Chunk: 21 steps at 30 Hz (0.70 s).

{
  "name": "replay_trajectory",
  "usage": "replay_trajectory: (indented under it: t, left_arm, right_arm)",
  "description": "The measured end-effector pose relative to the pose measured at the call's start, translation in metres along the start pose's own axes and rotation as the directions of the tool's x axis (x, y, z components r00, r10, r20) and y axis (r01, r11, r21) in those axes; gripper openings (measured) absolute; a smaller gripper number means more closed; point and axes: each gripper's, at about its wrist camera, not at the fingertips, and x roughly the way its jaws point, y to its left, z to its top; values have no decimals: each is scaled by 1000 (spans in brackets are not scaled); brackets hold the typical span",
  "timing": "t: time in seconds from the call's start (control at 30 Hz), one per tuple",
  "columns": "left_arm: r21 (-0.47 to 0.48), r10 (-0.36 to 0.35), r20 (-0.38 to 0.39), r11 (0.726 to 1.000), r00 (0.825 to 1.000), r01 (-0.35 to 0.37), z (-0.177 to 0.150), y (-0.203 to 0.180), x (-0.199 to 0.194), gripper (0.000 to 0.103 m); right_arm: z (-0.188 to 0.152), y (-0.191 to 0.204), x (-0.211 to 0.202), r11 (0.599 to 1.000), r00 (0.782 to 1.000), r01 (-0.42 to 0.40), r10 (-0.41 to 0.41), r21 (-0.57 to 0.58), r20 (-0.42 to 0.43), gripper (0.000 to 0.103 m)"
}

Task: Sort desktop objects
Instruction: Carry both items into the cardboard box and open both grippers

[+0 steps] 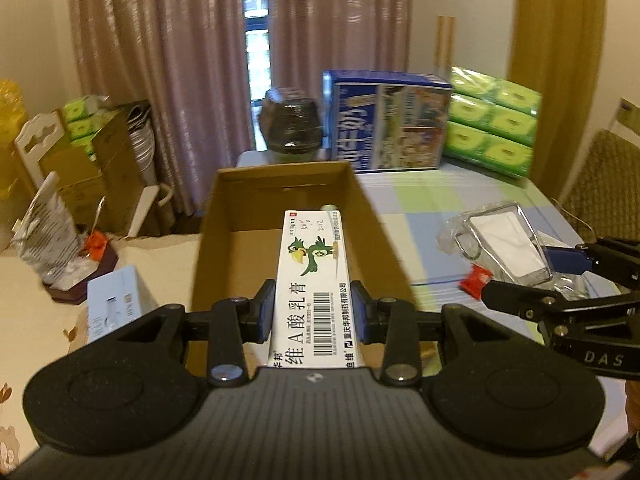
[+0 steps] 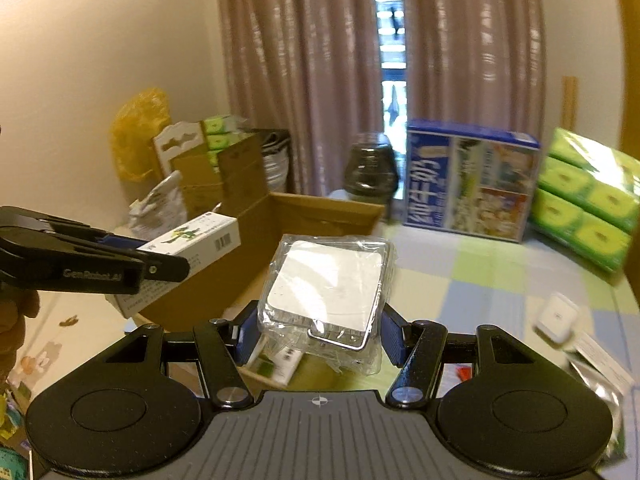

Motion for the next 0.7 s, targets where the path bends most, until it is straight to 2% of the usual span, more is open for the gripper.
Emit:
replay_trajectory:
  t: [0.13,0.3,0.5,0.7]
  left_arm:
    - [-34,0,-25,999,1000,0,-4,22,19,33]
    - [-29,11,-43,1000,999,-12,-12,30,43,33]
    - [-41,11,-69,999,998,-14,-21,35,68,33]
    - [-57,50,-55,997,997,-53,-20,43,72,37]
  right_arm:
    - [5,7,30,1000,1000,-14,14,-18,-16,58]
    - [5,5,58,999,999,-26,25,-20,-33,58]
    - [4,4,73,999,998,-40,39,-24,-43,58]
    - [2,5,85,999,998,-43,42,-17,-53,58]
